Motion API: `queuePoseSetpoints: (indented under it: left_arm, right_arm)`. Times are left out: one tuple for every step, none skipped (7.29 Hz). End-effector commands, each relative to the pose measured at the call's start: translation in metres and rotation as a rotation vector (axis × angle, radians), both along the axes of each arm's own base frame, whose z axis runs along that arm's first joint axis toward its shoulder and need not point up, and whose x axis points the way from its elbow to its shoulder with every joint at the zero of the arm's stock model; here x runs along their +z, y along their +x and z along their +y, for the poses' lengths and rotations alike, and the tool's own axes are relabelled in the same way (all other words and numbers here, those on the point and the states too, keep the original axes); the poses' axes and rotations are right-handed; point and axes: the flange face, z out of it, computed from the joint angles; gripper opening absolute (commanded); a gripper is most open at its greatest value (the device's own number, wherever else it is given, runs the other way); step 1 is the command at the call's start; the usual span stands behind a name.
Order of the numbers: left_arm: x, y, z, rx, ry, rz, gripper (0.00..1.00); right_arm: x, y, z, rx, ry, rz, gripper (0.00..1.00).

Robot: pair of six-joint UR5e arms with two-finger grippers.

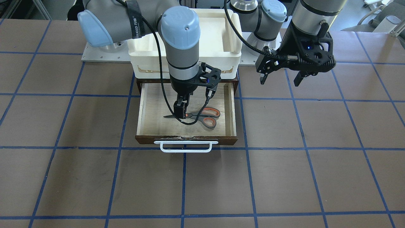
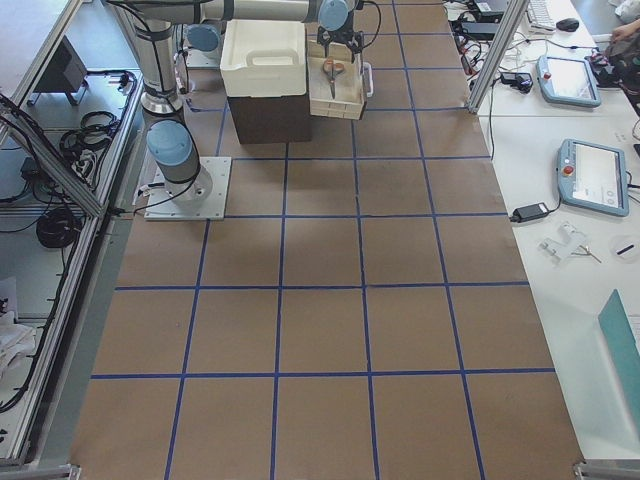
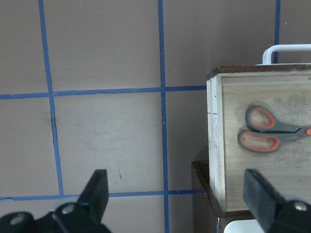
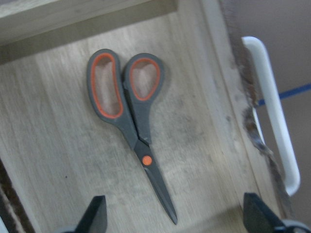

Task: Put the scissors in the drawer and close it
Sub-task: 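Open the right gripper, release the scissors, and raise it away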

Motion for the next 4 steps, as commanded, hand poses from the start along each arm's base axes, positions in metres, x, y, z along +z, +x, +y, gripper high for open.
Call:
queuePoseSetpoints:
  left_arm:
    - [-0.008,-0.003,-0.013,0.047,-0.074,0.017,1.00]
    - [-0.012,-0.005,-0.028,0.101,-0.138,0.029,1.00]
    - [-0.022,-0.013,-0.044,0.116,-0.177,0.039,1.00]
    - [-0.039,-0.039,-0.060,0.100,-0.199,0.049,1.00]
  right_arm:
    - [0.045,-0.071,-0.014,-0.603,-0.033,-0.078,1.00]
    - [0.047,-0.087,-0.013,-0.740,-0.010,-0.063,1.00]
    - [0.066,-0.104,0.003,-0.775,0.008,-0.048,1.00]
    - [0.080,-0.137,0.010,-0.836,0.028,-0.042,1.00]
